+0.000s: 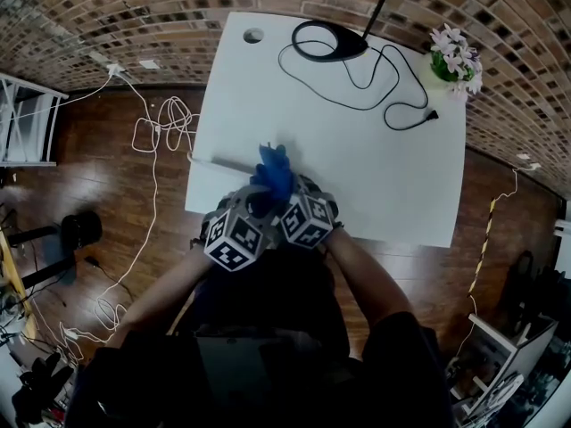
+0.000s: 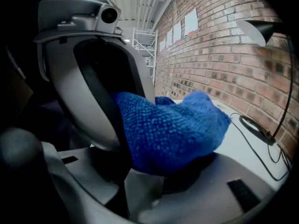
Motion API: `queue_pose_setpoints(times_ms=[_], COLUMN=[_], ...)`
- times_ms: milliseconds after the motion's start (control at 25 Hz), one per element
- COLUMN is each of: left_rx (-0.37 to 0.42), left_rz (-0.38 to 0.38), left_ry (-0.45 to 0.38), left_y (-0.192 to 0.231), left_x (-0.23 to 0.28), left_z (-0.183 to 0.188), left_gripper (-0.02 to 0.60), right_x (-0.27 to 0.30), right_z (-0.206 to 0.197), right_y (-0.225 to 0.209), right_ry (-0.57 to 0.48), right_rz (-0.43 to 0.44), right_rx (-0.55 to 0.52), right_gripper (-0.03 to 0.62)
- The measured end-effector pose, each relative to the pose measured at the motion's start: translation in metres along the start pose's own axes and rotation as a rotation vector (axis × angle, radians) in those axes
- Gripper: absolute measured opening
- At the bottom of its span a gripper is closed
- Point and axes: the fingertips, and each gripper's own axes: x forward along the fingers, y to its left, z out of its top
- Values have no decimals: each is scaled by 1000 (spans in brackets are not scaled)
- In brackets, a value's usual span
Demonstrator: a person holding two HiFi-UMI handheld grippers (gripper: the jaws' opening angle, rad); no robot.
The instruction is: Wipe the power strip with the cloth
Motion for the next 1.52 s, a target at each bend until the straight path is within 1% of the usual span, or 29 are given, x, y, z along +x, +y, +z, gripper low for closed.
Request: queue_pose_setpoints(times_ms=[120,280,480,600,720,880,1040,1120,1280,1520], left_rx=[0,-9,-77,-108,-159,-185,-231,-235,-269,-303], left_rz=[-2,18,47,33,19,49,63,83,115,143], left_ry=[-6,-7,1,-14,-6,-1,11,17,19,27], left_y=[1,9,26,34,41,54,66,74,93,112], left_x=[-1,-7,-20,-24,-26,-32,-39,-44,-53,-65], left_z=[-2,-8,-24,-20,-21,-26,-32,-37,-46,-57], left_gripper=[77,77,77,77,75,75,75,75,75,75], right_x=[0,0,0,-1,-1,0,-1,-1,-1,-1], right_z=[0,0,-1,-1,-1,0,0,0,0,0], right_y=[0,-1,0,-1,-1,-1,0,0,-1,0], right_ry=[2,1,0,1,0,-4,-5,-6,-8,-8], right_rz=[1,0,1,1,1,-1,-4,-6,-9,-12], right_rx=[1,1,2,2,4,-2,-4,-6,-7,-6], right_gripper=[158,158,158,158,158,156,156,156,156,156])
